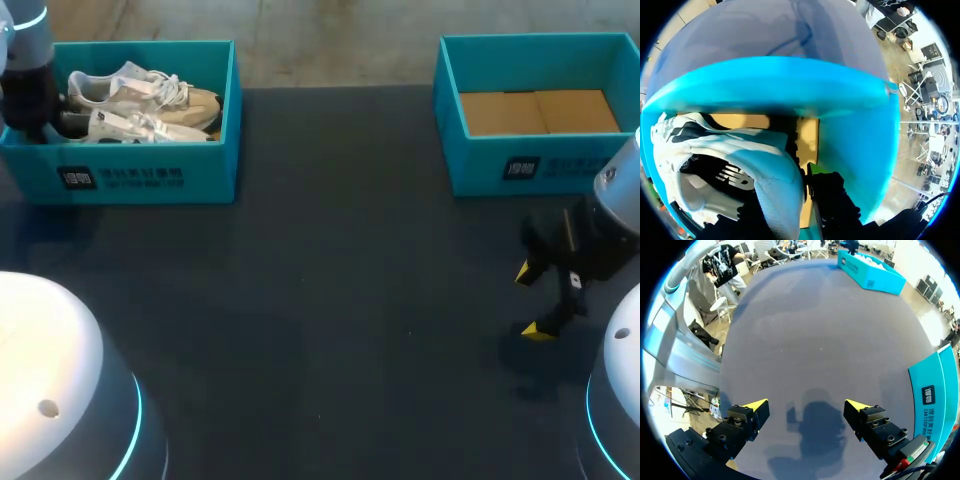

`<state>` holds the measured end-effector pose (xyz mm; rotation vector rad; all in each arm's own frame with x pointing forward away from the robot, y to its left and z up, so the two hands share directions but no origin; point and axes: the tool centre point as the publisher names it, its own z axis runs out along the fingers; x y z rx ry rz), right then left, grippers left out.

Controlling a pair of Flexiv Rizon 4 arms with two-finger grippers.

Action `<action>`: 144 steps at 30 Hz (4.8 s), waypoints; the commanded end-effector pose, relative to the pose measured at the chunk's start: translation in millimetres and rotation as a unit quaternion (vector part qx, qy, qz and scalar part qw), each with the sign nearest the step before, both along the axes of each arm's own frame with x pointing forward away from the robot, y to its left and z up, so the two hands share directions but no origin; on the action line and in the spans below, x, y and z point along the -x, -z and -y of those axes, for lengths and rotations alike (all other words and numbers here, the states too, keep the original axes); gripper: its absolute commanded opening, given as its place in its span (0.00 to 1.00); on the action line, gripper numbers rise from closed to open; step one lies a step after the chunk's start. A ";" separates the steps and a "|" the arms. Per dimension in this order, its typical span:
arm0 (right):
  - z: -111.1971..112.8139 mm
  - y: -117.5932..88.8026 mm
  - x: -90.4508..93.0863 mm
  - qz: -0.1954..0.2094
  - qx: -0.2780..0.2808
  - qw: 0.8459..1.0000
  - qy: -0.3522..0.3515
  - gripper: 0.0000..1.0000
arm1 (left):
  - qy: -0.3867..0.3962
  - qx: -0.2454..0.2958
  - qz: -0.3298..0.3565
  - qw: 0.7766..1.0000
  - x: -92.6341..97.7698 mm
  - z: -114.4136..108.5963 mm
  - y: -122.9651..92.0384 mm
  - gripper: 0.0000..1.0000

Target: Take the shoe out of the shoebox, open the shoe tongue, remove and reinsert the insole, then place the shoe into the shoebox

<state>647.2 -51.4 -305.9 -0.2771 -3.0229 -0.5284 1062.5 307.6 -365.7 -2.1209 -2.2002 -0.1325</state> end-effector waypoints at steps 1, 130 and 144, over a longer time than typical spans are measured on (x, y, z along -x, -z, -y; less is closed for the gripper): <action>0.2 -0.4 1.8 0.001 0.000 1.000 0.000 1.00 | -0.002 -0.002 0.001 1.000 -0.4 0.9 -9.0 0.00; 0.2 -0.4 1.8 0.001 0.000 1.000 0.000 1.00 | -0.002 -0.017 -0.016 1.000 321.2 101.8 -197.7 0.00; 0.2 -0.4 1.8 0.001 0.000 1.000 0.000 1.00 | 0.012 -0.038 -0.027 0.999 375.3 167.3 -151.4 0.00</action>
